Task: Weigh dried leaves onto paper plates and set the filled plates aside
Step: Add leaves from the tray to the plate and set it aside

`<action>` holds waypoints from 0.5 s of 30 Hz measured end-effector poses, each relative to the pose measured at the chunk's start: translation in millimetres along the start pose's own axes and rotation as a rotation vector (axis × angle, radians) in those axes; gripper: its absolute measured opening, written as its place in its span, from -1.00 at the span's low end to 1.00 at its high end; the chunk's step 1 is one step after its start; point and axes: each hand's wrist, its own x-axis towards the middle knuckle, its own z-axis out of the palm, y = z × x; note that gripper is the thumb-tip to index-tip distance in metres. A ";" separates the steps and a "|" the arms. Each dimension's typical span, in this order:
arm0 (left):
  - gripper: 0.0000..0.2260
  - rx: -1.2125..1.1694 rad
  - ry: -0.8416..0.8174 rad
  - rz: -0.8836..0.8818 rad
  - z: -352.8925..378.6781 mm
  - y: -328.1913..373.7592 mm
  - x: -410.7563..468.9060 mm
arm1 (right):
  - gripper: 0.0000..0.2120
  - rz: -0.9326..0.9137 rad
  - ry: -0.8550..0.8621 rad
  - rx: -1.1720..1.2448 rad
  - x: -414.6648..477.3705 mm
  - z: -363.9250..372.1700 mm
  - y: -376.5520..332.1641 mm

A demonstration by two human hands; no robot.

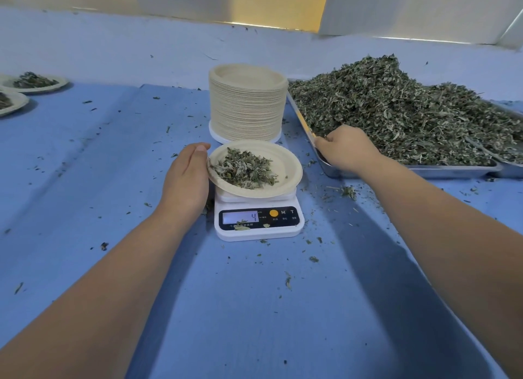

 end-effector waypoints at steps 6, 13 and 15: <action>-0.62 -0.009 0.000 -0.017 0.1 0.9 0.6 | -0.47 -0.120 0.173 0.368 -5.6 -2.7 -52.4; -0.63 0.004 0.002 -0.048 -0.4 1.4 -0.7 | -0.41 -0.363 0.017 0.443 -24.0 6.3 -121.3; -0.64 -0.012 0.002 -0.051 -0.7 1.0 0.2 | -0.45 -0.338 -0.036 0.279 -22.3 9.3 -129.6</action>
